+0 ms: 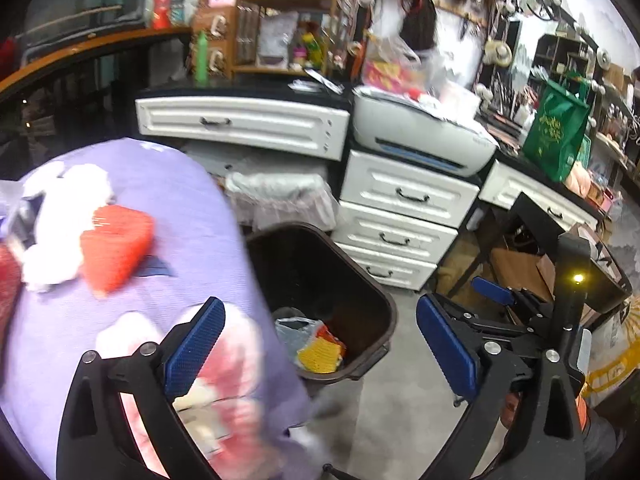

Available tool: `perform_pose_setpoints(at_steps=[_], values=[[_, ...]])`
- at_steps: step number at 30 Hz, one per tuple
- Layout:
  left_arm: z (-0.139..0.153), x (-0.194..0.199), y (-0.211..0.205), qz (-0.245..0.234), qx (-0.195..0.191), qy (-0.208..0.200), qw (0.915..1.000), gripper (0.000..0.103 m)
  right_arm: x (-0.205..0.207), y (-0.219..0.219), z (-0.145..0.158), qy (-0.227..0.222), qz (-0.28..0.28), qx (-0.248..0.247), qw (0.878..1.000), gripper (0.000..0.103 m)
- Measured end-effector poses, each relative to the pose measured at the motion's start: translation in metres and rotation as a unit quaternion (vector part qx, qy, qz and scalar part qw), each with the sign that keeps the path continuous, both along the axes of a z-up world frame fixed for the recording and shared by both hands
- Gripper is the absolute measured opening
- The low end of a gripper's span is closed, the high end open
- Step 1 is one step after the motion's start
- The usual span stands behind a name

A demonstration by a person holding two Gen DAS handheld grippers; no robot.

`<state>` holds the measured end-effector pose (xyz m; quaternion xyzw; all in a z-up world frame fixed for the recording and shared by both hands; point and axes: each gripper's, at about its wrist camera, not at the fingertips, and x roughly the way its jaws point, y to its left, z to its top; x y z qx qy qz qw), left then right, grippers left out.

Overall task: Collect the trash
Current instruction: 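Drop the yellow net and white bag into the black bin, opening both grippers, then grasp the orange foam net with the right gripper while the left grasps the red cup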

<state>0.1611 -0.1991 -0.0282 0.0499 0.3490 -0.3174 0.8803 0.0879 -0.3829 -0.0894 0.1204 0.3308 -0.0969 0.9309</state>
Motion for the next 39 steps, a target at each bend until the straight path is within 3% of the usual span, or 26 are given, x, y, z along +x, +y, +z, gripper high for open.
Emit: perform_pose_setpoints(at_steps=[4, 7, 14, 20, 27, 31, 37, 39], values=[[0.009, -0.001, 0.034, 0.028, 0.005, -0.018, 0.9994, 0.097, 0.010, 0.031, 0.012, -0.010, 0.047, -0.004, 0.999, 0.082], [0.013, 0.002, 0.064, 0.057, 0.016, -0.025, 0.9979, 0.097, 0.020, 0.058, 0.022, -0.021, 0.095, -0.003, 0.995, 0.091], [0.024, 0.011, 0.137, 0.135, 0.048, -0.038, 0.9890, 0.097, 0.059, 0.124, 0.048, -0.035, 0.212, -0.001, 0.977, 0.094], [0.036, 0.033, 0.199, 0.180, 0.067, -0.024, 0.9810, 0.097, 0.105, 0.177, 0.057, -0.013, 0.284, -0.013, 0.959, 0.094], [0.047, 0.064, 0.242, 0.185, 0.092, 0.007, 0.9784, 0.097, 0.159, 0.209, 0.056, 0.025, 0.322, -0.011, 0.946, 0.094], [0.041, 0.087, 0.256, 0.172, 0.101, 0.051, 0.9786, 0.097, 0.180, 0.221, 0.049, 0.045, 0.330, -0.024, 0.943, 0.093], [0.029, 0.116, 0.262, 0.146, 0.126, 0.099, 0.9763, 0.097, 0.196, 0.221, 0.049, 0.058, 0.331, -0.014, 0.942, 0.070], [0.025, 0.126, 0.262, 0.142, 0.140, 0.110, 0.9737, 0.097, 0.197, 0.222, 0.047, 0.063, 0.335, -0.009, 0.940, 0.054]])
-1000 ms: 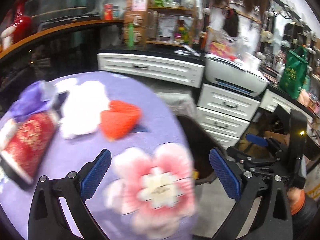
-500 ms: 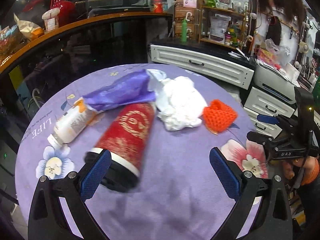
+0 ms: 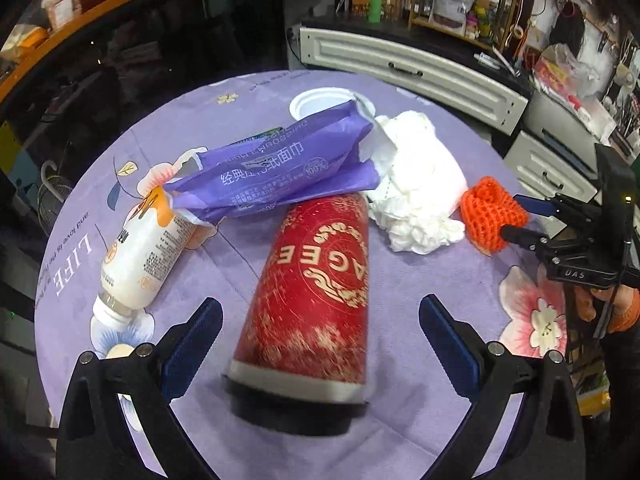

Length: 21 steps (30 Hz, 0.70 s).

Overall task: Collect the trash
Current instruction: 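Grasp the orange foam net with the right gripper while the left grasps the red cup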

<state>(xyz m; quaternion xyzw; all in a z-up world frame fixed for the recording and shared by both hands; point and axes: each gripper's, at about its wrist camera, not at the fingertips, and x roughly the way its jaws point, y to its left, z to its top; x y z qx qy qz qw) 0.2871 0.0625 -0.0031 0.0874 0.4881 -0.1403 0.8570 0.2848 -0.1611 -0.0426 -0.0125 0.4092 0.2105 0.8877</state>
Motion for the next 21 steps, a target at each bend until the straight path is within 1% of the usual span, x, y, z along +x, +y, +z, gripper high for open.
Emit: perform_pose_setpoints(at_steps=[1, 2, 3, 6, 8, 11, 16, 17, 18, 21], values=[[-0.002, 0.005, 0.000, -0.003, 0.004, 0.007, 1.0000, 0.097, 0.000, 0.000, -0.001, 0.004, 0.004, 0.004, 1.000, 0.049], [-0.004, 0.010, -0.002, -0.008, 0.010, 0.016, 0.9998, 0.097, -0.001, 0.000, -0.001, 0.005, 0.006, 0.008, 1.000, 0.040], [-0.006, 0.015, -0.003, -0.011, 0.016, 0.021, 0.9996, 0.097, -0.002, -0.002, 0.000, 0.006, 0.011, 0.015, 1.000, 0.035], [-0.011, 0.028, -0.011, -0.029, 0.036, 0.045, 0.9979, 0.097, -0.008, -0.004, 0.002, 0.000, 0.011, 0.025, 1.000, 0.026], [-0.018, 0.038, -0.017, -0.041, 0.051, 0.069, 0.9955, 0.097, -0.012, -0.007, 0.004, -0.002, 0.010, 0.033, 0.999, 0.024], [-0.030, 0.052, -0.025, -0.044, 0.080, 0.099, 0.9908, 0.097, -0.019, -0.007, 0.009, -0.012, 0.012, 0.032, 0.999, 0.023], [-0.042, 0.064, -0.037, -0.052, 0.119, 0.125, 0.9837, 0.096, -0.030, -0.007, 0.014, -0.024, 0.017, 0.032, 0.999, 0.022], [-0.045, 0.066, -0.041, -0.055, 0.131, 0.129, 0.9814, 0.095, -0.032, -0.008, 0.015, -0.025, 0.017, 0.033, 0.999, 0.022], [-0.047, 0.067, -0.044, -0.056, 0.142, 0.131, 0.9796, 0.091, -0.034, -0.008, 0.015, -0.025, 0.017, 0.035, 0.999, 0.022], [-0.050, 0.069, -0.051, -0.060, 0.153, 0.138, 0.9767, 0.081, -0.041, -0.011, 0.016, -0.029, 0.016, 0.041, 0.999, 0.022]])
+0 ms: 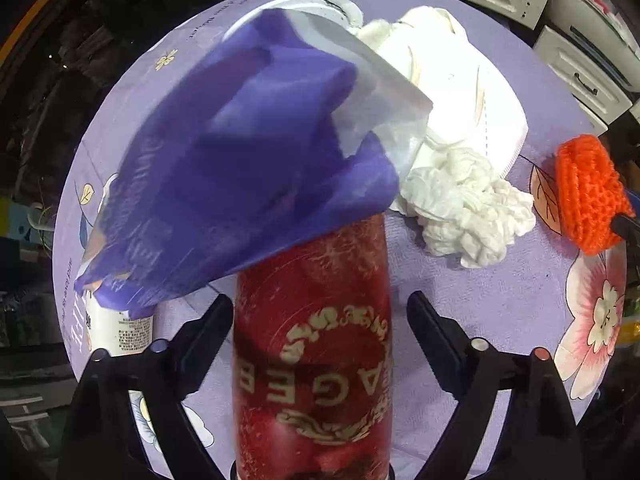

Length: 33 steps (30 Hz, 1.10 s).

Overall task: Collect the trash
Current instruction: 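Grasp the orange foam net with the right gripper while the left grasps the red cup, then carry the red cup and orange net over the black bin with both grippers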

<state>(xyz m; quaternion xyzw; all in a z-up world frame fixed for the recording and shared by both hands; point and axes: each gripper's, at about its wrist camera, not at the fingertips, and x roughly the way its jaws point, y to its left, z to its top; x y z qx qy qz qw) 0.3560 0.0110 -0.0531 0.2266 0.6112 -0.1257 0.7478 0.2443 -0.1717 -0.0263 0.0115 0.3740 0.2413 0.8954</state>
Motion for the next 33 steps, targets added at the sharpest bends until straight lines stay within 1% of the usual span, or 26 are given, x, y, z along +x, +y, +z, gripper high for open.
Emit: perform_pose_setpoints(at_steps=[1, 2, 3, 8, 11, 13, 15, 16, 18, 21, 25, 28, 32, 33], values=[[-0.001, -0.001, -0.002, -0.001, 0.006, -0.002, 1.0000, 0.079, -0.002, -0.001, 0.000, 0.001, 0.000, 0.002, 1.000, 0.022], [-0.001, -0.003, -0.002, -0.002, 0.011, -0.004, 0.9999, 0.074, -0.004, -0.002, 0.000, 0.001, 0.001, 0.006, 1.000, 0.022], [-0.001, -0.003, -0.004, -0.002, 0.013, -0.003, 0.9999, 0.072, -0.006, -0.003, 0.000, 0.001, 0.001, 0.007, 1.000, 0.022], [0.002, -0.015, 0.001, 0.002, -0.002, -0.006, 1.0000, 0.071, -0.017, -0.006, 0.002, -0.002, 0.001, 0.021, 1.000, 0.022], [0.008, -0.025, 0.005, 0.002, -0.023, -0.010, 0.9997, 0.071, -0.024, -0.007, 0.003, -0.003, 0.002, 0.027, 1.000, 0.022], [0.012, -0.039, 0.006, -0.002, -0.034, -0.020, 0.9992, 0.071, -0.029, -0.009, 0.002, -0.004, 0.000, 0.031, 1.000, 0.022], [0.019, -0.052, 0.008, -0.006, -0.056, -0.030, 0.9980, 0.071, -0.036, -0.012, 0.002, -0.004, -0.002, 0.038, 0.999, 0.022], [0.023, -0.060, 0.009, -0.006, -0.074, -0.035, 0.9966, 0.071, -0.038, -0.013, 0.002, -0.005, -0.003, 0.042, 0.999, 0.022], [0.030, -0.073, 0.013, -0.006, -0.104, -0.041, 0.9937, 0.071, -0.044, -0.017, 0.001, -0.005, -0.006, 0.048, 0.999, 0.022], [0.042, -0.093, 0.021, 0.002, -0.158, -0.059, 0.9857, 0.071, -0.054, -0.021, 0.000, -0.009, -0.015, 0.049, 0.999, 0.022], [0.051, -0.119, 0.027, 0.007, -0.227, -0.068, 0.9716, 0.071, -0.065, -0.028, -0.002, -0.009, -0.025, 0.062, 0.998, 0.022], [0.056, -0.137, 0.021, 0.001, -0.245, -0.080, 0.9661, 0.071, -0.074, -0.034, -0.003, -0.012, -0.033, 0.068, 0.997, 0.022], [0.054, -0.147, 0.022, 0.007, -0.284, -0.090, 0.9547, 0.071, -0.084, -0.040, -0.004, -0.019, -0.043, 0.075, 0.996, 0.022], [0.053, -0.152, 0.021, 0.008, -0.287, -0.096, 0.9530, 0.071, -0.085, -0.042, -0.004, -0.021, -0.046, 0.077, 0.996, 0.022]])
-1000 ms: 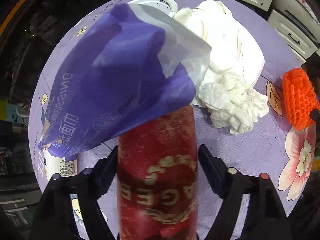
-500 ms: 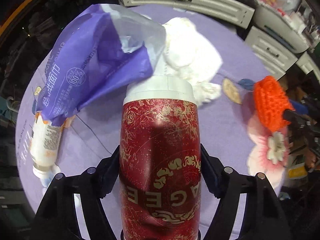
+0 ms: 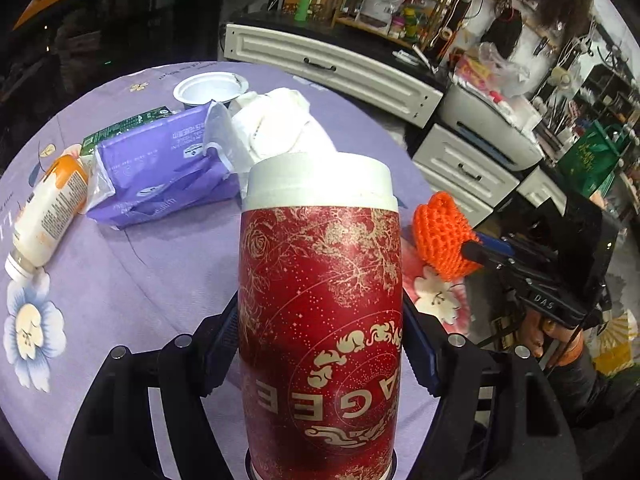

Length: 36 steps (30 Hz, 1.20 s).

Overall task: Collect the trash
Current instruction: 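Carry the red cup and orange net over the black bin with both grippers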

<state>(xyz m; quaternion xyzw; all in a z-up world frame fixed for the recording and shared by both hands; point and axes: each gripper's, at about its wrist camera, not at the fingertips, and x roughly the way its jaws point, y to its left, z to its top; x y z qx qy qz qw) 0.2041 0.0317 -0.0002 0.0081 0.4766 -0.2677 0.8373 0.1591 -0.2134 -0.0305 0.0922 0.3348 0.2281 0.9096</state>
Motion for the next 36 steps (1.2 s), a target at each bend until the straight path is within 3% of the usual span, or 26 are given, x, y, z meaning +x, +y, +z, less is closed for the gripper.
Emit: perform_pose_setpoints(at_steps=[8, 20, 27, 34, 36], values=[[0.018, -0.011, -0.038, 0.002, -0.040, -0.054, 0.9978, 0.071, -0.020, -0.024, 0.002, -0.016, -0.032, 0.006, 0.999, 0.022], [0.038, -0.005, -0.142, -0.041, -0.081, -0.104, 0.9905, 0.070, -0.035, -0.103, -0.008, -0.014, -0.130, 0.001, 0.991, 0.022], [0.040, 0.001, -0.209, -0.075, -0.077, -0.113, 0.9877, 0.070, -0.012, -0.147, -0.055, 0.036, -0.181, -0.033, 0.982, 0.022], [0.015, 0.018, -0.256, -0.082, -0.058, -0.104, 0.9895, 0.070, 0.018, -0.169, -0.112, 0.087, -0.201, -0.028, 0.975, 0.023], [0.005, 0.023, -0.266, -0.084, -0.056, -0.095, 0.9904, 0.070, 0.026, -0.173, -0.125, 0.096, -0.211, -0.029, 0.972, 0.029]])
